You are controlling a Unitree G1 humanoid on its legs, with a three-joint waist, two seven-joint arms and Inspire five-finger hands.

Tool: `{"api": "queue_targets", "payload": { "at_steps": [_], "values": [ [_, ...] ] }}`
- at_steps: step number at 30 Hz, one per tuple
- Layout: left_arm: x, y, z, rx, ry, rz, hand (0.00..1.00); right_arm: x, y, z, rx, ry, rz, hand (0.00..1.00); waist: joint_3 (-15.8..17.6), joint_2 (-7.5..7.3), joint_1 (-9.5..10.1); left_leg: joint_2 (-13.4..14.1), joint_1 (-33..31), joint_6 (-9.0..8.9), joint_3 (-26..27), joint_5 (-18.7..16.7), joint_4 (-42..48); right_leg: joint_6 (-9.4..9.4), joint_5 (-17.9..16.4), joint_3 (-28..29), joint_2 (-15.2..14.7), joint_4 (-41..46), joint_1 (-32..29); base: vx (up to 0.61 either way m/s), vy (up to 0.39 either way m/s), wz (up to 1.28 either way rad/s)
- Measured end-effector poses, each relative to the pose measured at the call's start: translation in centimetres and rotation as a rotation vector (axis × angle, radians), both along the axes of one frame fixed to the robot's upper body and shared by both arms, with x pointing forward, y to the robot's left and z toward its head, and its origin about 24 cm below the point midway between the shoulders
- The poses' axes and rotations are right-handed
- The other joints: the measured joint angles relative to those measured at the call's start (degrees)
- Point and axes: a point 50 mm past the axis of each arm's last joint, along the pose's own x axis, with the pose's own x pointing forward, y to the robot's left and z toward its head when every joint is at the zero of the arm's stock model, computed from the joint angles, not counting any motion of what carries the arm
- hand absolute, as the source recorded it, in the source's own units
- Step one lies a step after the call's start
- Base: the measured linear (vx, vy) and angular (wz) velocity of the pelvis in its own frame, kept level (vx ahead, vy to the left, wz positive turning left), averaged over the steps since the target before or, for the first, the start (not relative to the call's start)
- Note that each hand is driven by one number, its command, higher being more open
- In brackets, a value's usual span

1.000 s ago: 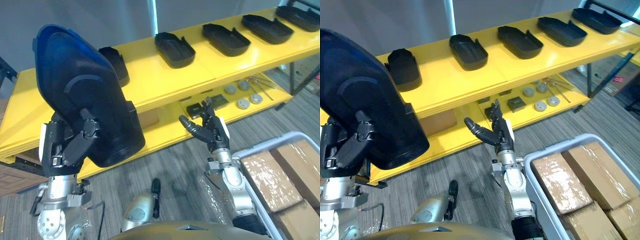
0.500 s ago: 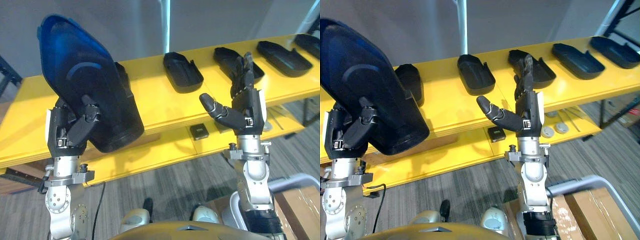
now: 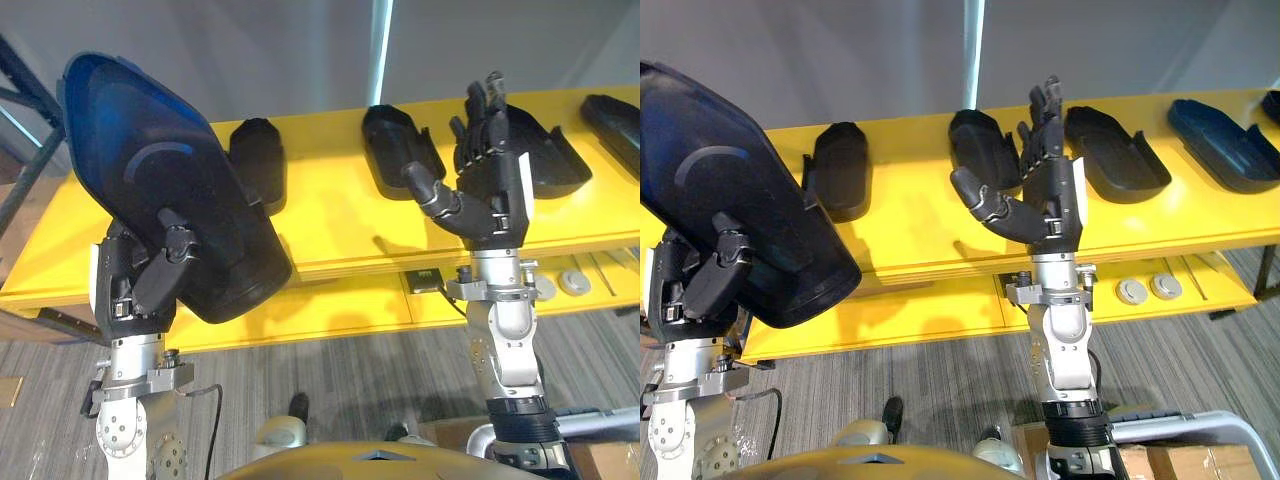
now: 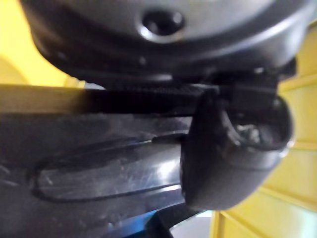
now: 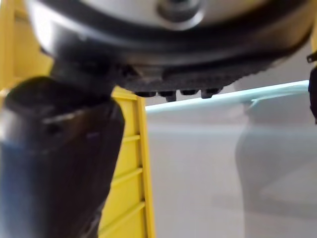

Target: Walk over and take three plastic housings, then place them on the shelf

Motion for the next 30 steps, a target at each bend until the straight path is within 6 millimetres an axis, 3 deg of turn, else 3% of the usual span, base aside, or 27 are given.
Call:
{"api": "queue_targets", "payload": {
  "at_steps": [2, 4, 7, 13, 15, 17, 19, 20, 21, 22, 23, 25, 27, 28, 29, 30],
  "values": [
    [0.5, -1.1, 0.2, -0.008, -0.025, -0.069, 0.0, -0.2, -1.1, -0.2, -0.015, 0.006, -0.066, 1.0, -0.5, 1.35, -0.26, 1.1, -0.7, 1.83, 6.9, 3.5, -0.1, 1.07, -0.7, -4.1, -1.3, 1.0, 1.0, -0.02, 0.083, 1.16],
    [0.6, -1.4, 0.3, -0.01, -0.029, -0.088, 0.0, -0.4, -1.5, -0.8, -0.018, 0.034, -0.093, 1.0, -0.6, 2.06, 0.03, 0.4, 0.2, 0.5, 6.3, 5.8, -1.7, 2.06, -1.6, -5.2, -2.6, 2.8, 1.5, 0.0, 0.128, 0.51],
    [0.6, -1.3, 0.3, -0.001, -0.023, -0.088, 0.0, -0.7, -1.6, -1.5, -0.018, 0.064, -0.097, 1.0, -0.6, 1.96, 0.06, -1.1, 1.6, 0.93, 6.3, 6.8, -4.0, 2.69, -1.9, -5.2, -4.3, 4.0, 1.6, -0.02, 0.096, 0.09],
    [0.5, -1.5, -0.5, 0.007, 0.055, -0.142, 0.0, -1.4, -1.8, -2.7, 0.012, 0.112, -0.107, 1.0, -0.7, 1.7, -0.18, -2.0, 1.9, 1.02, 7.8, 6.0, -3.4, 3.33, -2.1, -3.6, -5.1, 3.9, 1.4, -0.03, 0.049, -0.1],
    [0.6, -1.6, -0.5, -0.004, 0.058, -0.147, 0.0, -1.4, -2.0, -3.2, 0.068, 0.128, -0.096, 1.0, 0.3, 1.35, -0.09, -0.6, -2.2, 1.04, 7.7, 2.2, 6.7, 3.48, -2.6, -2.4, -5.3, 4.7, 0.9, 0.0, -0.003, -0.14],
    [0.8, -1.8, -1.0, -0.043, 0.071, -0.15, 0.0, -1.3, -2.5, -4.0, 0.081, 0.166, -0.103, 1.0, 0.6, 1.37, 0.09, 0.8, -5.0, -0.03, 6.0, -0.2, 14.7, 3.32, -3.2, -1.8, -5.7, 5.9, 1.2, -0.02, 0.029, -0.15],
    [0.8, -1.8, -1.8, -0.076, 0.101, -0.14, 0.0, -1.1, -2.7, -4.6, 0.066, 0.191, -0.1, 1.0, 0.6, 1.35, 0.6, 0.8, -4.4, 0.04, 5.8, 0.0, 14.5, 2.88, -3.6, -0.7, -6.4, 7.1, 0.9, -0.04, 0.065, -0.12],
    [1.0, -1.8, -2.2, -0.084, 0.117, -0.136, 0.0, -1.0, -2.7, -4.4, 0.064, 0.184, -0.088, 1.0, 1.0, 0.18, -0.18, -1.0, -4.4, 0.05, 5.0, 2.8, 11.9, 2.98, -3.8, -1.1, -8.7, 7.6, 0.4, -0.06, 0.093, 0.08],
    [1.2, -1.8, -2.4, -0.089, 0.123, -0.136, 0.0, -0.8, -2.7, -4.2, 0.069, 0.173, -0.082, 1.0, 1.8, -1.17, -0.57, -1.6, -4.8, 1.64, 4.8, 1.8, 12.9, 3.04, -3.7, -1.1, -10.0, 8.2, -0.2, -0.07, 0.089, 0.05],
    [1.2, -1.8, -2.9, -0.097, 0.14, -0.134, 0.0, -0.6, -2.5, -3.8, 0.074, 0.157, -0.072, 1.0, 2.2, -1.5, -0.29, 0.7, -5.9, 3.2, 4.8, 0.4, 17.3, 3.3, -3.4, -0.4, -11.5, 9.2, -1.1, -0.05, 0.122, -0.14],
    [1.3, -2.0, -3.5, -0.11, 0.167, -0.135, 0.0, -0.5, -2.4, -3.7, 0.08, 0.15, -0.074, 1.0, 2.3, -1.56, -0.63, 3.7, -6.0, 1.75, 3.5, 0.2, 20.0, 3.64, -3.5, 0.4, -13.0, 10.4, -1.3, -0.04, 0.146, -0.3],
    [1.3, -2.3, -4.1, -0.136, 0.189, -0.131, 0.0, -0.3, -2.3, -3.5, 0.099, 0.134, -0.073, 1.0, 2.2, -1.65, -0.46, 5.4, -5.4, 1.02, 0.8, 0.3, 20.9, 5.39, -3.7, 2.6, -15.6, 12.1, -2.5, -0.01, 0.226, -0.33],
    [1.4, -2.8, -4.4, -0.159, 0.199, -0.13, 0.0, -0.4, -2.2, -3.2, 0.159, 0.107, -0.06, 1.0, 1.2, 0.1, -0.61, 6.0, -4.1, -0.96, -0.9, 0.8, 20.1, 8.54, -2.7, 5.6, -17.9, 12.9, -4.4, 0.02, 0.405, -0.35],
    [1.4, -2.8, -4.3, -0.157, 0.196, -0.131, 0.0, -0.4, -2.2, -3.3, 0.165, 0.109, -0.063, 1.0, 1.0, 0.3, -0.82, 5.6, -3.3, -3.96, -0.3, -2.5, 19.4, 9.49, -2.1, 6.0, -18.4, 12.6, -4.3, 0.04, 0.501, 0.01],
    [1.6, -2.8, -4.2, -0.156, 0.187, -0.129, 0.0, -0.4, -2.0, -3.5, 0.183, 0.114, -0.066, 1.0, 0.7, 0.6, -1.62, 4.4, -1.9, -8.11, 0.8, -7.4, 17.5, 10.12, -1.0, 6.6, -19.3, 11.3, -3.7, 0.04, 0.582, 0.19],
    [1.9, -2.4, -4.0, -0.142, 0.189, -0.122, 0.0, -0.5, -1.6, -4.3, 0.218, 0.145, -0.072, 1.0, 1.2, -2.36, -1.73, 1.8, -2.0, -6.99, 1.4, -7.8, 18.1, 9.03, 1.9, 7.0, -21.6, 9.4, -2.7, 0.03, 0.552, 0.23]
  ]
}}
